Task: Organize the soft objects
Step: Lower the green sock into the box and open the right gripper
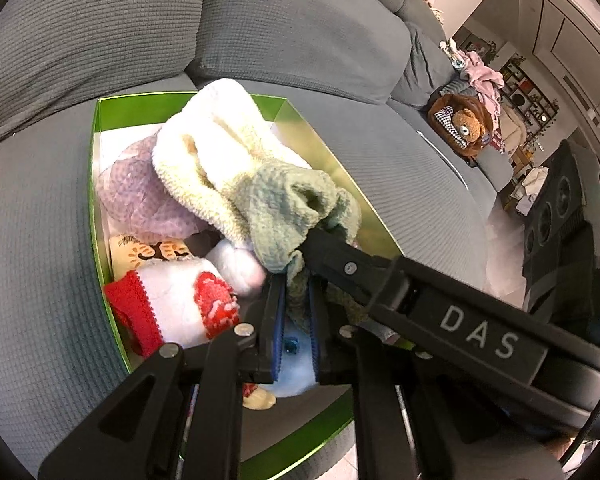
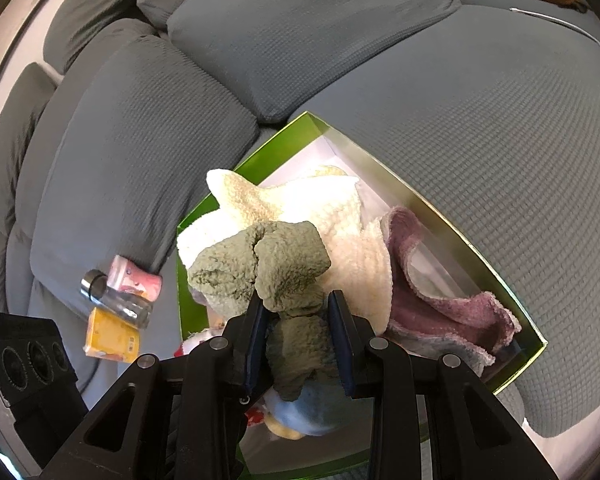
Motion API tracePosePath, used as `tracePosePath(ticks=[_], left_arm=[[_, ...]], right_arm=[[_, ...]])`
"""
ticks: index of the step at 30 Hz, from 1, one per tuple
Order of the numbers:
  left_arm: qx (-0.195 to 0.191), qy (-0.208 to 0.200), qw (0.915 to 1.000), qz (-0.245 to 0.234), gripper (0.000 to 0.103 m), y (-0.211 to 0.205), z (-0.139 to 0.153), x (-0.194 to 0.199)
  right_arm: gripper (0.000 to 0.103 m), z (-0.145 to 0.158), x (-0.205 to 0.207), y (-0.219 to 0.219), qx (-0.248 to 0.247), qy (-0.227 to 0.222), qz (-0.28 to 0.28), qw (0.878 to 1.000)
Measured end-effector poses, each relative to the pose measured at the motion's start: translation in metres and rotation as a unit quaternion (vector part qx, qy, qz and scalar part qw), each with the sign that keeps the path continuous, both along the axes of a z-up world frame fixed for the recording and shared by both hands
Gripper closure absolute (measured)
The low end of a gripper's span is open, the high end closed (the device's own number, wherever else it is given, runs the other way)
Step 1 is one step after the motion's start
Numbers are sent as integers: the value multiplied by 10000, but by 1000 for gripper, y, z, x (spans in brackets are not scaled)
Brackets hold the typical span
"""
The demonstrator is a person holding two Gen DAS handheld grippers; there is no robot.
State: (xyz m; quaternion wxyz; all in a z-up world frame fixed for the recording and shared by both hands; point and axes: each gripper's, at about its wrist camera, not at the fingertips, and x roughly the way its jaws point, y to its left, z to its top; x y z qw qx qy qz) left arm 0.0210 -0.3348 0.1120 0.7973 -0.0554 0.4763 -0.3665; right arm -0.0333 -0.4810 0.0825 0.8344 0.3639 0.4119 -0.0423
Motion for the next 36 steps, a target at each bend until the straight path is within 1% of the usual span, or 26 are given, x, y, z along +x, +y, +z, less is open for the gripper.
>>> tracePosePath(ticks=[27, 30, 33, 36], left_arm=[[114, 155, 9997, -114, 87, -1, -4, 9], [125, 126, 9997, -181, 84, -1, -3, 9], [143, 102, 9997, -154, 80, 0, 0, 6], [160, 27, 9996, -222, 68, 1, 3, 2]], right_arm=[[70, -2, -2, 5, -51, 158, -195, 9997], [68, 2, -4, 6, -159, 153, -230, 9995], [67, 4, -7, 6, -157, 89, -233, 9996], [62, 8, -10, 6, -220, 49, -301, 9993]])
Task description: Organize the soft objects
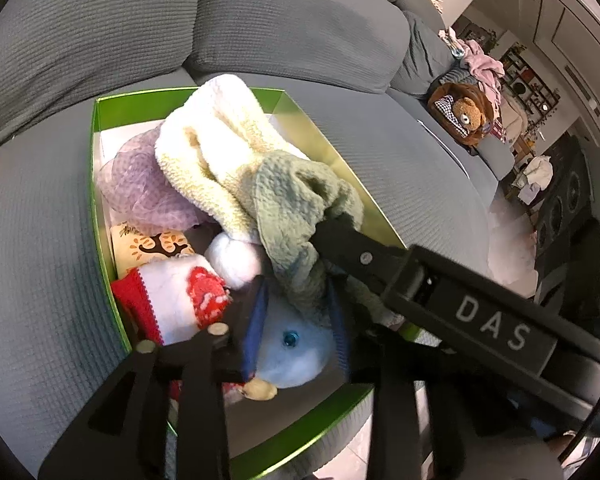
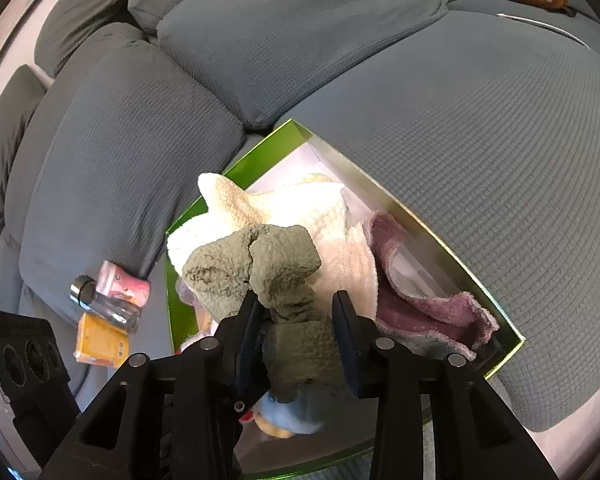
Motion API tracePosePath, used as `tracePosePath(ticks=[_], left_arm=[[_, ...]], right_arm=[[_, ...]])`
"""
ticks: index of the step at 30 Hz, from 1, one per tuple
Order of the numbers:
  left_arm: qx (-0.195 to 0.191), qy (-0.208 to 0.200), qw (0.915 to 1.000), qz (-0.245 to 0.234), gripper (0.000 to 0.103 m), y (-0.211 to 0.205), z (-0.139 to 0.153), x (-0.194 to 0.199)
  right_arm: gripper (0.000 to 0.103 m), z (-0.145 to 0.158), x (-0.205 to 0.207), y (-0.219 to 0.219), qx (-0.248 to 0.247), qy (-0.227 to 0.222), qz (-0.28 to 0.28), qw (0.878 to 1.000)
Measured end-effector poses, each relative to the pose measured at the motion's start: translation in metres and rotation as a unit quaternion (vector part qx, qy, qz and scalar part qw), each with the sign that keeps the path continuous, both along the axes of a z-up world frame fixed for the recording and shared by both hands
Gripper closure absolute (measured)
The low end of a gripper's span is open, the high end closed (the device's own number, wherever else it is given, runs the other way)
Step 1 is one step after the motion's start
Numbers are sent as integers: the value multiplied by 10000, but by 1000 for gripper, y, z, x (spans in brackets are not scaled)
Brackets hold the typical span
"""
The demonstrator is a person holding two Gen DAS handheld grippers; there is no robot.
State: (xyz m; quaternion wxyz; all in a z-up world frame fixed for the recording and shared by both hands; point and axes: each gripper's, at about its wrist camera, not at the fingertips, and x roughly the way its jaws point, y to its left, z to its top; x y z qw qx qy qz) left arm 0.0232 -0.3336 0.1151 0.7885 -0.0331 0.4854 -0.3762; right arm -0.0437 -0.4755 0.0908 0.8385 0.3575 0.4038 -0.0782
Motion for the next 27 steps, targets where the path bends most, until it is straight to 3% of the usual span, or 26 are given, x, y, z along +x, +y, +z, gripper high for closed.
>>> tracePosePath(ticks=[5, 9, 13, 14, 18, 23, 27], left_arm=[[127, -271, 9996, 17, 44, 2, 7, -8], [132, -373, 9992, 22, 37, 4, 9, -8], [197, -528, 9984, 94, 23, 7, 14, -13], [245, -630, 9976, 162, 19, 9, 16, -13], [198, -750, 9967, 223, 14, 13, 23, -16], [121, -938, 9949, 354, 1, 20, 33, -22], [-21, -970, 9946, 373, 1, 26, 40, -26]], right_arm=[[58, 7, -7, -3, -48, -121, -83, 9999], [51, 11, -11, -2, -83, -172, -105, 9998], [49, 18, -14, 0, -142, -255, -115, 9995], [44, 19, -15, 1, -147, -287, -117, 9994], [36, 27, -20, 3, -226, -411, -144, 9988], [25, 40, -29, 6, -319, -662, -201, 9971], [21, 52, -37, 9, -441, -806, -263, 9954]])
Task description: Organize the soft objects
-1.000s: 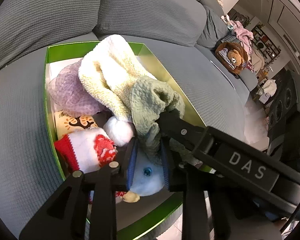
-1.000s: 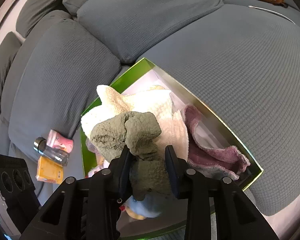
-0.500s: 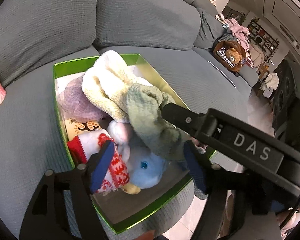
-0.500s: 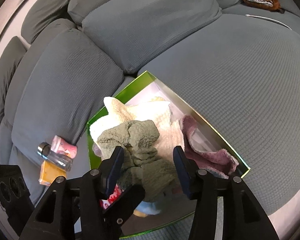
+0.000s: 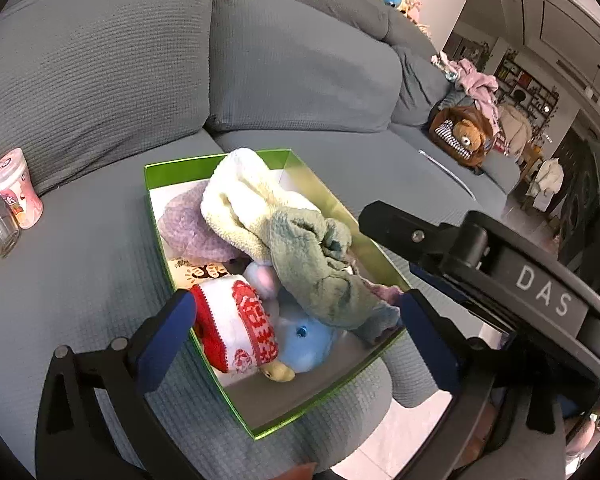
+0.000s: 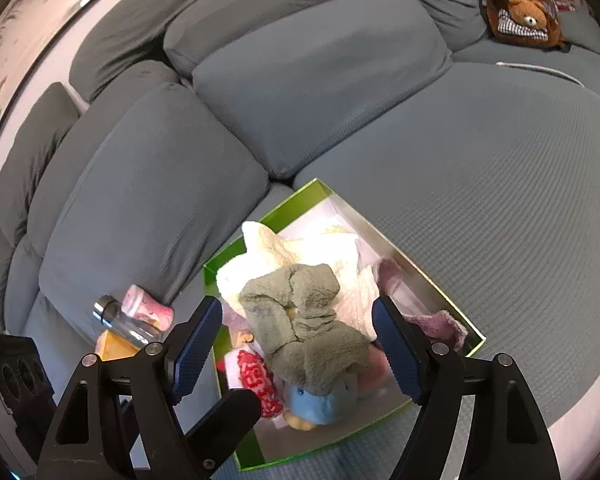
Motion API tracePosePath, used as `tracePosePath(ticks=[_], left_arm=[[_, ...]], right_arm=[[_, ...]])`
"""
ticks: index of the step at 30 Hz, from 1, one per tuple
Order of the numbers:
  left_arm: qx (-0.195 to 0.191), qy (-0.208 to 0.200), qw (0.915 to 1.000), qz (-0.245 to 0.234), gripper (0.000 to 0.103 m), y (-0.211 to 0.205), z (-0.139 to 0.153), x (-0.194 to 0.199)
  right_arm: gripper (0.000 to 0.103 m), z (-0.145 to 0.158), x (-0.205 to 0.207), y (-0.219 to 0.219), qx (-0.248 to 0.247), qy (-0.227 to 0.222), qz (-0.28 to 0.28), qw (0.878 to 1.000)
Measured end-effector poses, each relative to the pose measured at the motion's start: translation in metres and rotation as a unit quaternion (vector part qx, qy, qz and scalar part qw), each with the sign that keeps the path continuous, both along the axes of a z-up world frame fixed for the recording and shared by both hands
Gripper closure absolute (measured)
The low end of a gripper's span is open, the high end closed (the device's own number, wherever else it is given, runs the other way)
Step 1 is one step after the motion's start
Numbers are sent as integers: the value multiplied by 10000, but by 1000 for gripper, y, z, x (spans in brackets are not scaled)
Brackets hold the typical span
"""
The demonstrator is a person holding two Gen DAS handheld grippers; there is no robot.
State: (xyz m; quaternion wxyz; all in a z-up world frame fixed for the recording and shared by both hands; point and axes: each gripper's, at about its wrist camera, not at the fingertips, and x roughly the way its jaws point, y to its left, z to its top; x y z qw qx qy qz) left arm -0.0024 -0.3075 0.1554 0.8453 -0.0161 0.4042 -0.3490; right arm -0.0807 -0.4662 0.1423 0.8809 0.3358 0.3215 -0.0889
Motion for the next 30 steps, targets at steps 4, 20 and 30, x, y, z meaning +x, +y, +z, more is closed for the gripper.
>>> tracePosePath(ticks=[4, 20, 30], left_arm=[[-140, -21, 9999, -8, 1, 6, 7, -5], [-232, -16, 9997, 78, 1, 22, 24, -21], [-182, 98, 9997, 90, 1, 22, 22, -25]], right_arm=[[17, 10, -8, 3, -153, -143, -71, 9998], [17, 32, -30, 13, -665, -247, -353, 9969], [17, 32, -33, 11, -718, -183, -432, 9963]])
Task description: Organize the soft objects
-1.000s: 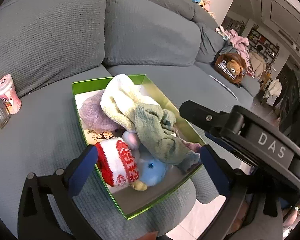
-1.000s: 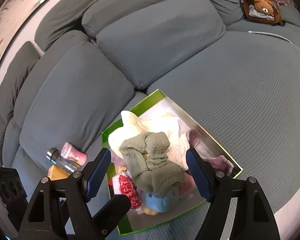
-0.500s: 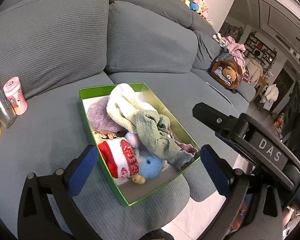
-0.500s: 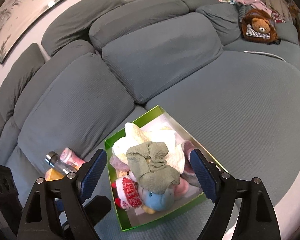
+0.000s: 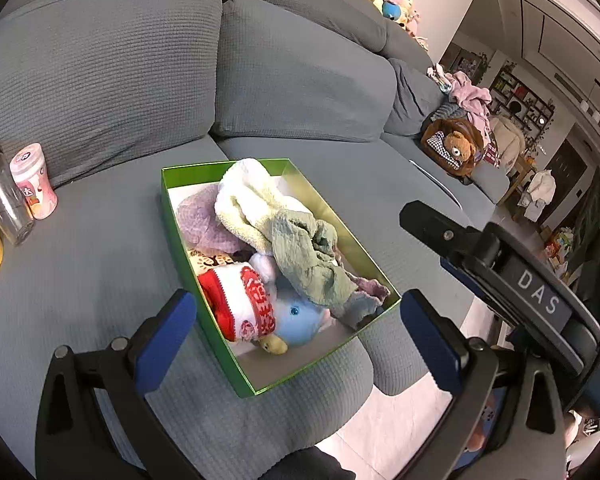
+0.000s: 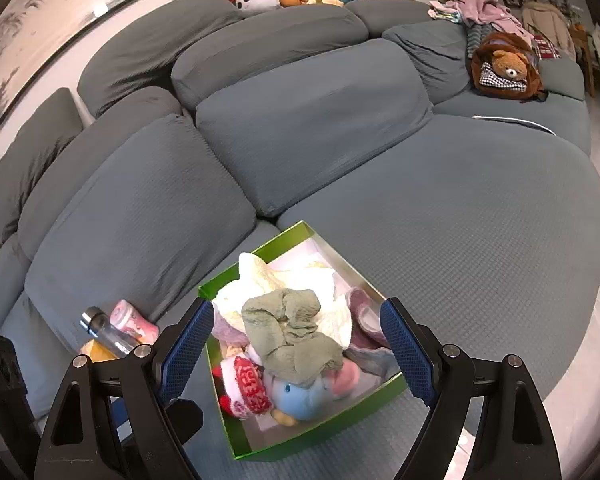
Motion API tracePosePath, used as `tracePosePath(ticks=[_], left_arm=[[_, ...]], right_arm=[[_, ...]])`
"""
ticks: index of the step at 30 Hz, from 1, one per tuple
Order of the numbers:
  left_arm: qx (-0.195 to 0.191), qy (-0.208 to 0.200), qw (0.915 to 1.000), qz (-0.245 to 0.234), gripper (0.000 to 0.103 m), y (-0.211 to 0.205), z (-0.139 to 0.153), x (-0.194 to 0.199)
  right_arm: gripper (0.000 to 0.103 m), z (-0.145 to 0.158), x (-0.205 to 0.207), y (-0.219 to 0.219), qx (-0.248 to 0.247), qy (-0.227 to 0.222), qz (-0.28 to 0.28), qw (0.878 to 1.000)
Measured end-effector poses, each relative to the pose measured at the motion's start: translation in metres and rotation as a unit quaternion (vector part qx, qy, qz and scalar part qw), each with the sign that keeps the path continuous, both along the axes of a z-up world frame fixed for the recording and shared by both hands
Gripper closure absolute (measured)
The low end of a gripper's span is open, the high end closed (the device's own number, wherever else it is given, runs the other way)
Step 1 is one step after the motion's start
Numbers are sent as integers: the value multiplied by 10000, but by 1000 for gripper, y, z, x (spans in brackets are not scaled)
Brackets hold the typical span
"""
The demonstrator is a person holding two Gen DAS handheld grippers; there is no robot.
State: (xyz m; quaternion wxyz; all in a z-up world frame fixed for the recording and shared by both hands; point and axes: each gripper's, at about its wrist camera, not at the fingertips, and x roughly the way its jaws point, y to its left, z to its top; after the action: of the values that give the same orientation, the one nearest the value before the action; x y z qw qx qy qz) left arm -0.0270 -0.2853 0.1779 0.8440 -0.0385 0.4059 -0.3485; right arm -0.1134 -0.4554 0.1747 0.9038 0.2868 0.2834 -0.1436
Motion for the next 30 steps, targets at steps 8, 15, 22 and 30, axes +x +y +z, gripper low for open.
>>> tracePosePath(ticks=[8, 15, 22, 30], left_arm=[[99, 51, 9999, 9, 1, -1, -2, -1], [95, 109, 9999, -19, 1, -3, -3, -2], [111, 117, 9999, -47, 1, -5, -2, -4], [118, 140, 9998, -45, 1, -6, -1, -6]], right_arm=[[17, 0, -1, 1, 15, 42, -19, 10000], [17, 0, -2, 2, 17, 57, -39, 10000], [17, -2, -1, 2, 8, 73, -51, 10000], [17, -2, -2, 0, -3, 119, -100, 9999]])
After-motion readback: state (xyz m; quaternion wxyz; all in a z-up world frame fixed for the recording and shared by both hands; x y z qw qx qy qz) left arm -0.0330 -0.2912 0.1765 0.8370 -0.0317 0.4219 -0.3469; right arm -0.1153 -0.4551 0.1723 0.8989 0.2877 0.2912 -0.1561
